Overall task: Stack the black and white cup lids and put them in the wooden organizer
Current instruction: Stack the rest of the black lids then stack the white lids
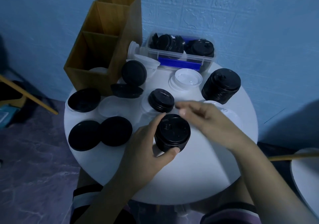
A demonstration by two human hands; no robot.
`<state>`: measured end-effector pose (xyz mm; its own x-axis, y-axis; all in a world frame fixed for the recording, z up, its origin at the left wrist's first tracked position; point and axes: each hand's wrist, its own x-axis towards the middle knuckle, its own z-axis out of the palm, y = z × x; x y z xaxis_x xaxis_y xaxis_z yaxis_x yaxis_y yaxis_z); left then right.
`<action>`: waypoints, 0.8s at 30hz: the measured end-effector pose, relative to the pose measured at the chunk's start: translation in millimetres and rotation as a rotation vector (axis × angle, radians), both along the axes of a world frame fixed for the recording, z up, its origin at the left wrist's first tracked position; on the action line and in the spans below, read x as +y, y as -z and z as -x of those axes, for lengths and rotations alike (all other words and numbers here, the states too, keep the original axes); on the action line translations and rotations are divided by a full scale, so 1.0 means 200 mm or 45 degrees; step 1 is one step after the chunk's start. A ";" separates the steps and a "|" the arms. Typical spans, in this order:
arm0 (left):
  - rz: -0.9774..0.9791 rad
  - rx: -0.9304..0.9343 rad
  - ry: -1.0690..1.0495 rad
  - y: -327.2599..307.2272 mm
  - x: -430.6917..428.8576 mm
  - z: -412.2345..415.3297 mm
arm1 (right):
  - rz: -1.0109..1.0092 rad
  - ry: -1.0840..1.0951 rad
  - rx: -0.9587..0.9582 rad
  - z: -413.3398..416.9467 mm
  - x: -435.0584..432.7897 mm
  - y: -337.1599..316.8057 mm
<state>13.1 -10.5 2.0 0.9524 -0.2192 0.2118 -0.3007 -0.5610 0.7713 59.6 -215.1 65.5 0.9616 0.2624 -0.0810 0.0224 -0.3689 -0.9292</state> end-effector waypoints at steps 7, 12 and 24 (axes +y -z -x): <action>0.039 0.023 0.009 -0.01 0.01 0.00 | 0.585 0.135 -0.030 -0.30 0.17 0.03; 0.047 0.014 0.013 -0.01 0.01 0.00 | 0.629 0.137 -0.066 -0.35 0.23 0.02; 0.034 0.013 0.032 -0.01 0.01 0.00 | 0.112 -0.116 -0.055 0.00 -0.04 -0.15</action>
<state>12.4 -9.1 3.7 0.9490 -0.2371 0.2079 -0.3059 -0.5325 0.7892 60.4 -223.5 94.9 0.9372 0.3423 -0.0664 0.0988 -0.4433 -0.8909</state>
